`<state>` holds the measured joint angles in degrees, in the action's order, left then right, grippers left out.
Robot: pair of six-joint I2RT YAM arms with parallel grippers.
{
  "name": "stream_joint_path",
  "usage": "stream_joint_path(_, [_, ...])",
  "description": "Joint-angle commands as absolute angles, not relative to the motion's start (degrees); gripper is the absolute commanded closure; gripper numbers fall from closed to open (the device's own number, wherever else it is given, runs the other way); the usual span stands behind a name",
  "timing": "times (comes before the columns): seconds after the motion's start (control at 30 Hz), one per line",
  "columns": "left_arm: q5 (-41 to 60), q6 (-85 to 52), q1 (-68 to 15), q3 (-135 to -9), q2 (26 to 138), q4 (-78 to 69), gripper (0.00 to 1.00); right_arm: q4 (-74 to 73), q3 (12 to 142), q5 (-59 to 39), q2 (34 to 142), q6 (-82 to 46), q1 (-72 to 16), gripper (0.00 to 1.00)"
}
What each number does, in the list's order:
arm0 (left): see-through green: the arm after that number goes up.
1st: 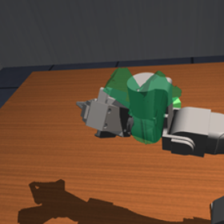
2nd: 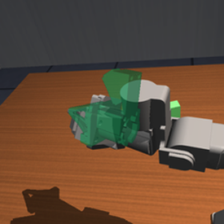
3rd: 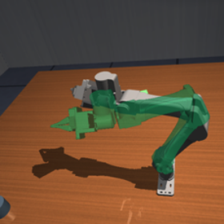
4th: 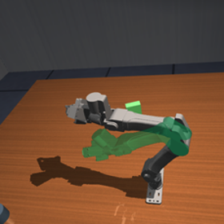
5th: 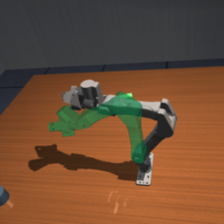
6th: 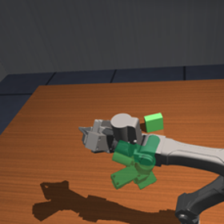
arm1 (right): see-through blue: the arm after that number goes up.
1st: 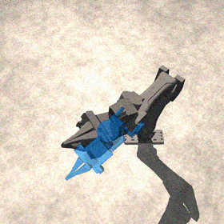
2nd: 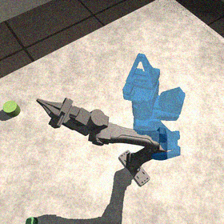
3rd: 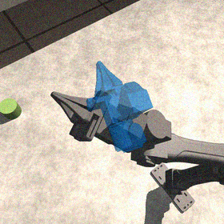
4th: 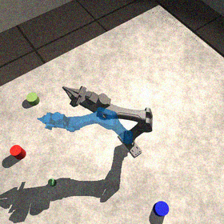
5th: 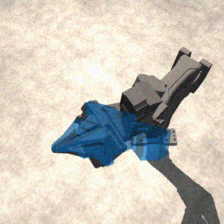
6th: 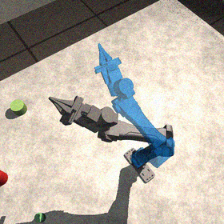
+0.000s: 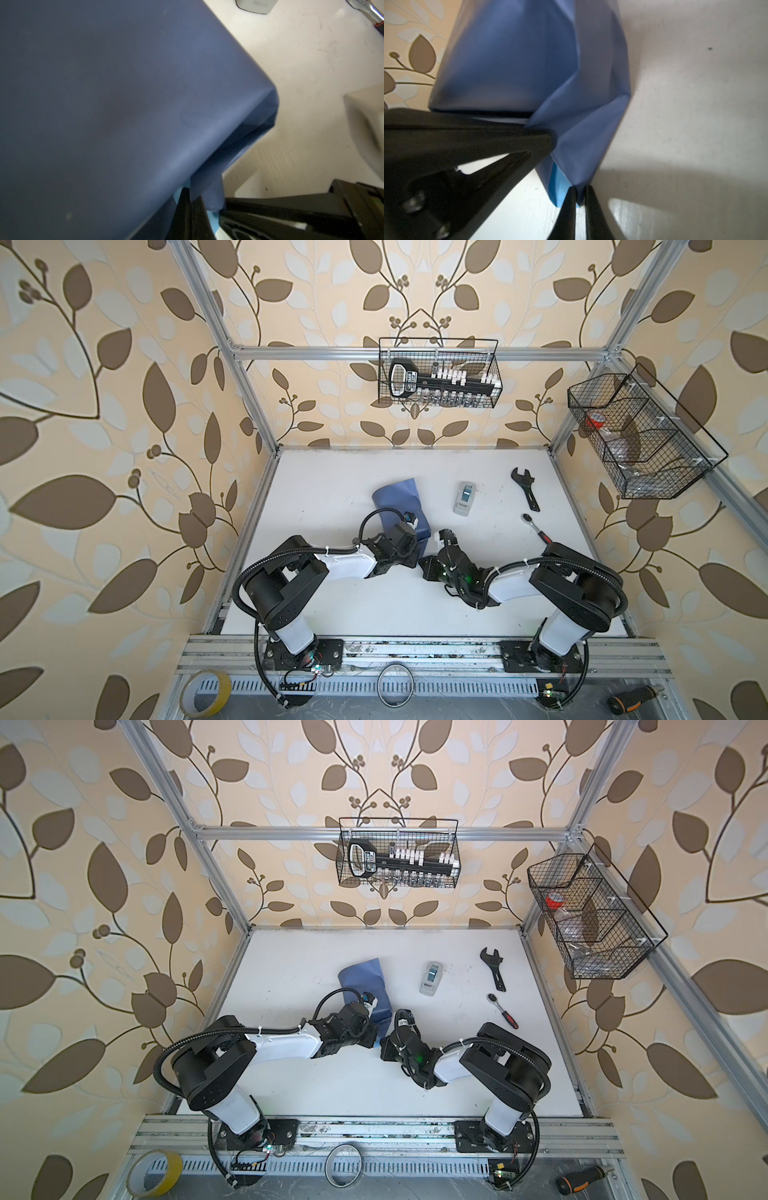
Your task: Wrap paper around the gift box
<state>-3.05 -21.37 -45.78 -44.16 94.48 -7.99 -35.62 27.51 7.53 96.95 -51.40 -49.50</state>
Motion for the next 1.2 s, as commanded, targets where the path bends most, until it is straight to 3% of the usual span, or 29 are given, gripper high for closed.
stream_joint_path(0.0, [-3.05, -21.78, -45.98, -44.84, 93.34, -9.40, 0.97, -34.37, 28.96, 8.53, 98.17, -50.84, -49.92, 0.90])
stream_joint_path(0.3, [-3.03, -21.80, -45.97, -44.59, 92.87, -9.32, 0.88, -34.95, 29.26, 8.16, 97.11, -49.80, -49.92, 1.00])
stream_joint_path(0.83, [-2.46, -20.77, -45.88, -36.75, 80.66, -8.67, 0.44, -35.64, 29.42, 6.91, 94.03, -49.74, -49.92, 1.00])
stream_joint_path(1.0, [-4.75, -14.63, -45.80, -33.00, 74.56, -5.34, 0.41, -35.07, 30.03, 5.86, 93.62, -49.85, -49.74, 1.00])
stream_joint_path(1.17, [-0.13, -5.55, -45.88, -31.21, 72.91, -6.58, 0.40, -35.11, 30.48, 3.85, 93.60, -50.71, -48.66, 1.00])
